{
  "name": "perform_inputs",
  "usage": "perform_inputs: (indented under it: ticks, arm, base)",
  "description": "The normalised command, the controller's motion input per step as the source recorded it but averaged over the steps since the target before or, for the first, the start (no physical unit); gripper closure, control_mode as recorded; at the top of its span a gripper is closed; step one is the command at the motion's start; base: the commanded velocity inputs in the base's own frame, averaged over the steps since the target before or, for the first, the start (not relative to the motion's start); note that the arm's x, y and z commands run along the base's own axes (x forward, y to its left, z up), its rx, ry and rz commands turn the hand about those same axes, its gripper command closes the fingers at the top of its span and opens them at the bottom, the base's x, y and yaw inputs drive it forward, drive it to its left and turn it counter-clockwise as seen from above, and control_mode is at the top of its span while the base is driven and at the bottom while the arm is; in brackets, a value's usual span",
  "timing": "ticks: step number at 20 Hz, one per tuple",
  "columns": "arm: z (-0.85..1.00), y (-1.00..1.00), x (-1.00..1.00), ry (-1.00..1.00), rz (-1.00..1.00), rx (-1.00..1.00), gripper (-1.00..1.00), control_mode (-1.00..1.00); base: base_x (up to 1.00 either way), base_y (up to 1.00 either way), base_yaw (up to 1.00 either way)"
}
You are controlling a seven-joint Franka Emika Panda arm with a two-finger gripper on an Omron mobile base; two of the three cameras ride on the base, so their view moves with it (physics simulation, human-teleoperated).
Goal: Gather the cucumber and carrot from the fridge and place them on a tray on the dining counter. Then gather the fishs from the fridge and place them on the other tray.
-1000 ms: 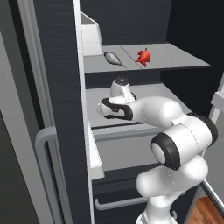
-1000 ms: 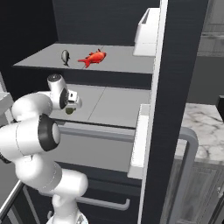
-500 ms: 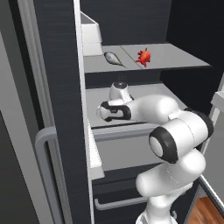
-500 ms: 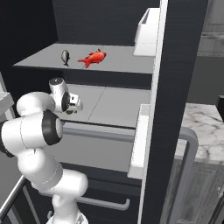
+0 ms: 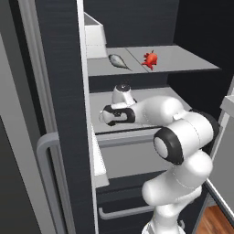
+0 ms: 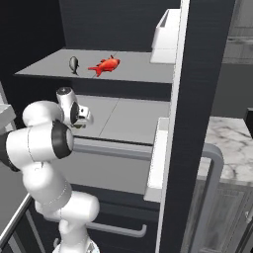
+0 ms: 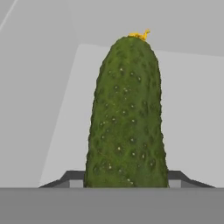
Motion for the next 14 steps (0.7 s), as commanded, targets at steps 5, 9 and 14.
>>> perform_inputs:
  ticks: [5,9,14]
  arm:
    - [-0.05,0.03,-0.49,-0.04,0.00,0.00,1.00,-1.00]
    - [0.02,0.00,-0.85,-0.09,0.00,0.00,1.00,-1.00]
    - [0.14,0.00,-0.95,-0.03,0.00,0.00,1.00,-1.00]
  base:
    - [0.00,0.00,0.00]
    - [0.00,0.00,0.00]
    - [0.00,0.00,0.00]
